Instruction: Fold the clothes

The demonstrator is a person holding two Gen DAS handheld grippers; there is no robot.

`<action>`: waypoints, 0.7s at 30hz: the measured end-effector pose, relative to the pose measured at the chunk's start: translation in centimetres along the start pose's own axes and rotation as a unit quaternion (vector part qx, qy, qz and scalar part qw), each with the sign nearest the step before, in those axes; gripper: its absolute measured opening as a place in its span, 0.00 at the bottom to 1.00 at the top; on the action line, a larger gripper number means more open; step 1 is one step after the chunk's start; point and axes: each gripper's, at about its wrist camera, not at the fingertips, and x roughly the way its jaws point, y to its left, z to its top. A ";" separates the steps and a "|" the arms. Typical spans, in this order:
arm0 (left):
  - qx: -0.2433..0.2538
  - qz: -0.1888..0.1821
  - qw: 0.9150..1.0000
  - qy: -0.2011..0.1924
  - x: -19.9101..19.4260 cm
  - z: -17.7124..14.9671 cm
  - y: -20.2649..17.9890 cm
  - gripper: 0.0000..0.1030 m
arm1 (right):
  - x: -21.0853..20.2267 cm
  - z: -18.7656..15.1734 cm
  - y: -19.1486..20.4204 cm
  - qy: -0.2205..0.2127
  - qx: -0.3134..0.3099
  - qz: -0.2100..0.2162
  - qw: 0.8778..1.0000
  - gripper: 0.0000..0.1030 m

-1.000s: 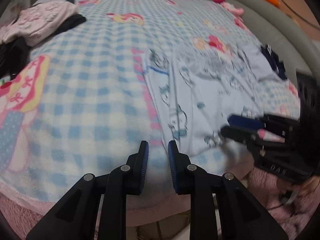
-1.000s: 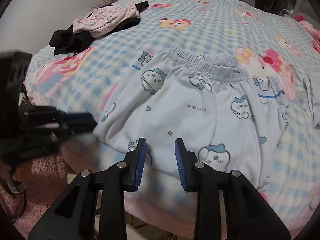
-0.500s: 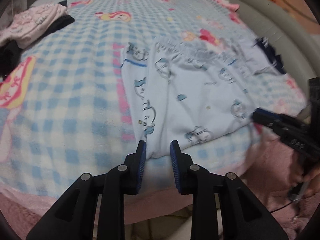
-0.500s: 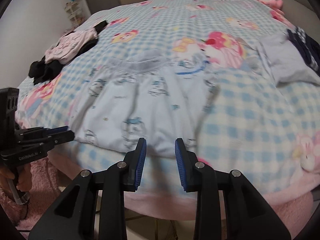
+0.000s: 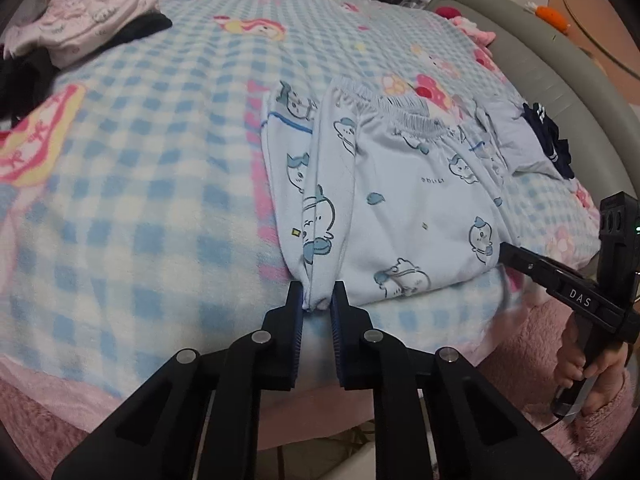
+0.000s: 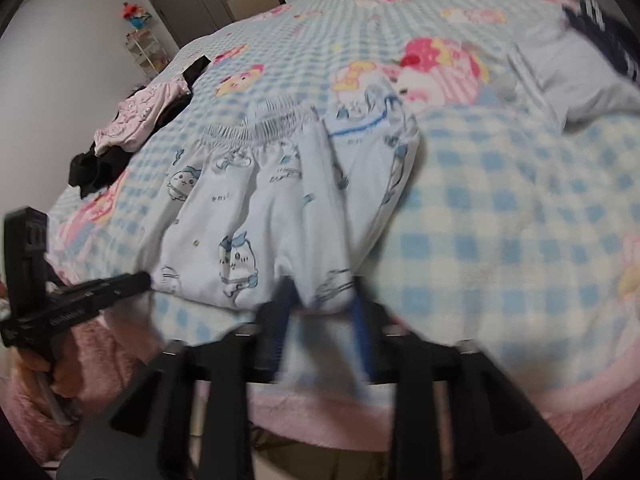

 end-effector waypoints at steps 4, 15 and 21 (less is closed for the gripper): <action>0.010 0.019 1.000 -0.006 -1.1 0.6 0.4 0.12 | -1.0 0.1 1.1 -0.015 -0.015 -0.005 1.000 0.14; -0.028 0.050 0.998 0.022 0.5 0.4 3.7 0.00 | 0.2 -0.7 0.4 0.010 -0.037 -0.041 0.998 0.13; -0.058 -0.003 0.998 -0.021 -1.7 0.6 4.2 0.02 | -1.7 -0.4 -1.1 0.001 0.000 -0.017 1.000 0.20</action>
